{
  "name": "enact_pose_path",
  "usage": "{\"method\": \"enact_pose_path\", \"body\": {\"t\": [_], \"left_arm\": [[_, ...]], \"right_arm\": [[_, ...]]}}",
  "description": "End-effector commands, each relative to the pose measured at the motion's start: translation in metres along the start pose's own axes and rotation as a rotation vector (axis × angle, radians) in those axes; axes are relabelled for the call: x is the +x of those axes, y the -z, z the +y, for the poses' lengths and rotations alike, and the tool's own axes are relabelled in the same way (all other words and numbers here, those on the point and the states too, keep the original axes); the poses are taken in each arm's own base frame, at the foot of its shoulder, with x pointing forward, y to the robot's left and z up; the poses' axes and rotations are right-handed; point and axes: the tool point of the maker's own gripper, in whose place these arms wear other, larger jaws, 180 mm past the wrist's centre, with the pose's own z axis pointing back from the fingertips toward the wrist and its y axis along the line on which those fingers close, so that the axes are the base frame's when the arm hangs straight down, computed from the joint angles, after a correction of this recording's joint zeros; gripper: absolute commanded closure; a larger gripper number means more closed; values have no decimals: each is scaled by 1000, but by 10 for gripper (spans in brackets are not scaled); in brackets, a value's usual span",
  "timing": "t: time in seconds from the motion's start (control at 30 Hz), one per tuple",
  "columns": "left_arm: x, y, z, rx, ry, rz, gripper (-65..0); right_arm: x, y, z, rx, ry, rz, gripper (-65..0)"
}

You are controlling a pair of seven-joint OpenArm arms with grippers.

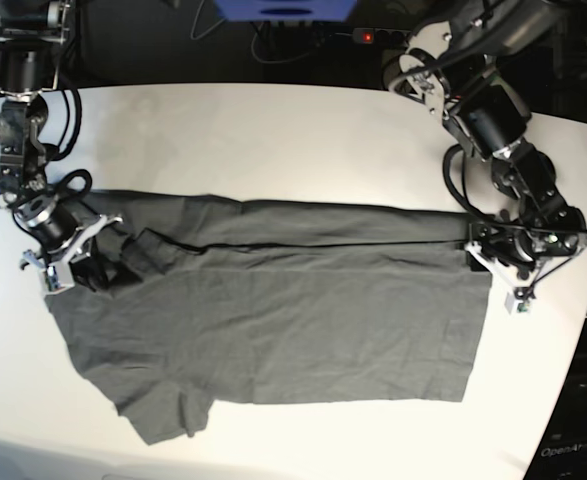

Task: Fold the T-shirt properly
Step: 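Lower the folded edge onto the shirt and open both grippers, then regrasp the folded edge with both grippers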

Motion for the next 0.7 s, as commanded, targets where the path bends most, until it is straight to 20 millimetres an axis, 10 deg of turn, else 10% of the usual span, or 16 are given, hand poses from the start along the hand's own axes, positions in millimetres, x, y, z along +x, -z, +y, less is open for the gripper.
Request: {"method": "enact_pose_path", "body": {"t": [0.0,0.67], "left_arm": [[21,-7,4,10,4,-57,-305],[25,-4,-4,-2,1,-90,-305]], "right_arm": [[23,-1,-11,-16,-17,-66,-3],[22,-1,-11,-16,-16,-64,-3]]}}
